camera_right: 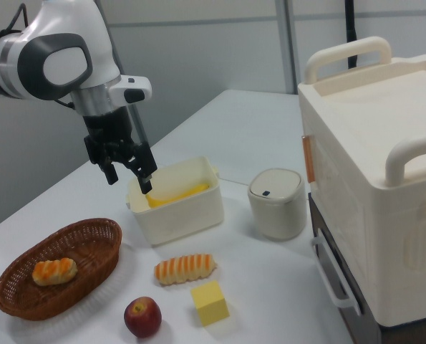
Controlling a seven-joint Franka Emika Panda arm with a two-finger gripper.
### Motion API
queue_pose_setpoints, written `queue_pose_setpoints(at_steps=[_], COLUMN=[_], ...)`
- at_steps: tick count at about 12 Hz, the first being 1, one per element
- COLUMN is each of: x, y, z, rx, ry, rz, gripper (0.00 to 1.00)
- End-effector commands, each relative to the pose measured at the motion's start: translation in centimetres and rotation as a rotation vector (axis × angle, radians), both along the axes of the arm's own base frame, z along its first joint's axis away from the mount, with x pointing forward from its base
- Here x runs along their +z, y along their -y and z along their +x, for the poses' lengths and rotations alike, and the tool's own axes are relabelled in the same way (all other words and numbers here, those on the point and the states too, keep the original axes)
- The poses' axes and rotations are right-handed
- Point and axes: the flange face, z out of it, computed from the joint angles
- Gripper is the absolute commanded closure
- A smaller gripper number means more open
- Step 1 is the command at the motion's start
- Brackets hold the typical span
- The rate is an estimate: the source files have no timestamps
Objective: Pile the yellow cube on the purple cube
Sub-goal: 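Move the open gripper over toward the yellow cube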
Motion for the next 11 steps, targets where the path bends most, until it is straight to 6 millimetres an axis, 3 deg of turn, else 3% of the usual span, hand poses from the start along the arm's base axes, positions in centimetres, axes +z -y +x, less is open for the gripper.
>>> queue_pose_setpoints(at_steps=[1,9,11], x=[0.1,0.1,-0.8], y=[0.4,3.2,5.2], z=[0.0,0.0,0.1], rx=[0.040,0.159,0.129], ry=[0.011,0.000,-0.019], rz=[-0.010,-0.004,0.000], gripper=[0.00,0.00,0.00])
